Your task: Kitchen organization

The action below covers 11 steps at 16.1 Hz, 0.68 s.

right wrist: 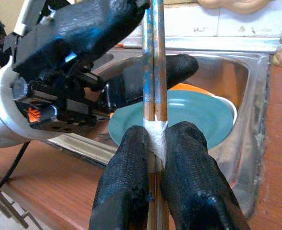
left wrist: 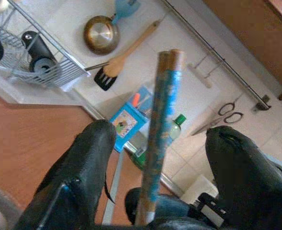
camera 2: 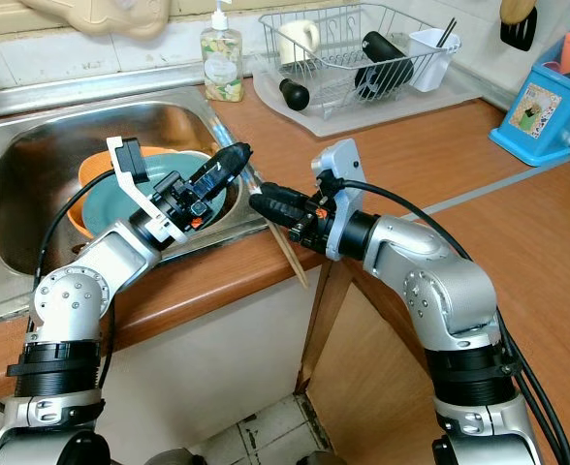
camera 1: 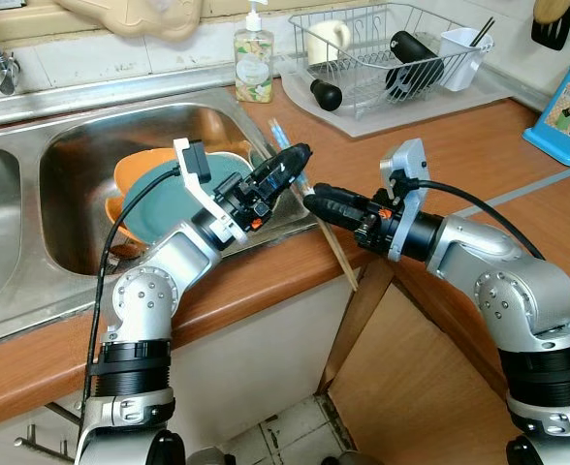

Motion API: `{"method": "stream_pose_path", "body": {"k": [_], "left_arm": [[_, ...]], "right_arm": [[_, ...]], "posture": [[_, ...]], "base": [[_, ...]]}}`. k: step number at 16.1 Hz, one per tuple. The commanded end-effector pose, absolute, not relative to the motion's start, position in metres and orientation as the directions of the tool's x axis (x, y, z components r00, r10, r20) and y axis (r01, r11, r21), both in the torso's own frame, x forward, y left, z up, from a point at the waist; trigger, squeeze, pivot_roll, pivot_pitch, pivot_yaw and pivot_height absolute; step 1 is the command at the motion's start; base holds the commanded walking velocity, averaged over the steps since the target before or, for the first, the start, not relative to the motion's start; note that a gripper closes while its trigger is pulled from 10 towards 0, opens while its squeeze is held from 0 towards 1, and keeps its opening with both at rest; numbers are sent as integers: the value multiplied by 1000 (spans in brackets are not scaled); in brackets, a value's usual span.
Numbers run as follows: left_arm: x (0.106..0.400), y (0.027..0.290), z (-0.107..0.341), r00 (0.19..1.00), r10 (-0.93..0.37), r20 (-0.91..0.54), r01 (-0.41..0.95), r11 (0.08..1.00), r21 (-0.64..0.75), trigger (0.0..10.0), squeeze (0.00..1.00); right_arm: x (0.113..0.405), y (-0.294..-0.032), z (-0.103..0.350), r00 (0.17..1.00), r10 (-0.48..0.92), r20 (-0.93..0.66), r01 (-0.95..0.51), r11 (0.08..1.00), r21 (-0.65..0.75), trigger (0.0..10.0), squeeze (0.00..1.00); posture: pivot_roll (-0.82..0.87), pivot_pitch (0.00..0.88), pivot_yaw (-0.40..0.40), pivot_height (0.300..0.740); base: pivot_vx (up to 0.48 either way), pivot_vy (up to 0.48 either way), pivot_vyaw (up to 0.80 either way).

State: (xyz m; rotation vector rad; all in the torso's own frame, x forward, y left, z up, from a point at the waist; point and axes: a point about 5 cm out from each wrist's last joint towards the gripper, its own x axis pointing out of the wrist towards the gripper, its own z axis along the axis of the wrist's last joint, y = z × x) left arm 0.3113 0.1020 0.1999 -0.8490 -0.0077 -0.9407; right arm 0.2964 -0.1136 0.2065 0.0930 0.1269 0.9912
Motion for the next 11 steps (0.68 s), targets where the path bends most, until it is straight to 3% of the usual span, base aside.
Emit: {"method": "stream_pose_path", "body": {"k": [1,11], "left_arm": [[309,97,205,579,-728,367,739,277,-615,0,0],[307,98,201,571,-743,350,736,275,-618,0,0]], "right_arm": [[296,-115,204,548,832,-84,-823,554,122,0,0],[298,-114,201,556,825,-102,-819,565,101,0,0]], "posture": [[-171,0,17,740],[-171,0,16,740]], "base": [[0,0,0],[0,0,0]]}}
